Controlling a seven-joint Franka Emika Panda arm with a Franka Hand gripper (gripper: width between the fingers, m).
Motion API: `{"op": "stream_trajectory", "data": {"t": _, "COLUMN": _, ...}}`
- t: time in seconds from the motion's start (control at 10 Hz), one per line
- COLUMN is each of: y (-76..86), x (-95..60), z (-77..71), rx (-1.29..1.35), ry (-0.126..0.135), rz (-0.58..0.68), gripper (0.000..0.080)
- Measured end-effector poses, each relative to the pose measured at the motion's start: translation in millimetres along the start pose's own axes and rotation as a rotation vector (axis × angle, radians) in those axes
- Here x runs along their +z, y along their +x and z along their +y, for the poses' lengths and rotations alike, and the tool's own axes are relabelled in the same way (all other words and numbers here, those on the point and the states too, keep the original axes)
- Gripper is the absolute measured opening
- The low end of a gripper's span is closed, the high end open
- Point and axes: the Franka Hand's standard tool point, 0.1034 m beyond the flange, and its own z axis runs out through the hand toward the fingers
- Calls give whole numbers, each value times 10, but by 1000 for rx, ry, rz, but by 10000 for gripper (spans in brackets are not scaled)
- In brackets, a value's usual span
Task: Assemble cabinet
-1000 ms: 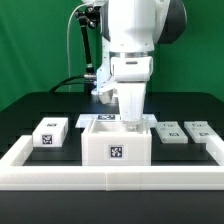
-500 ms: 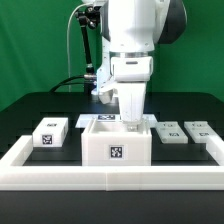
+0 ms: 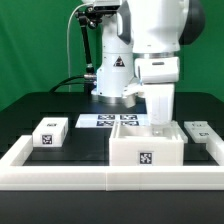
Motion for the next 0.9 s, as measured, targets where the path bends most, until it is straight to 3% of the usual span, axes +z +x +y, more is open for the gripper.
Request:
{"op": "stream_trajectory", "data": {"t": 0.1, "y": 76, "x": 3, "z": 5, "rx": 9, "ry": -1, "rz": 3, "gripper": 35}}
{"op": "stream_trajectory", "data": {"t": 0.6, "y": 58, "x": 3, "z": 10, "rx": 13, "ry": -2, "rz": 2, "gripper": 35}}
{"op": "stream_trajectory", "data": {"t": 0.9, "y": 263, "x": 13, "z": 101, "rx": -50, "ry": 2, "rz": -3, "gripper": 35}}
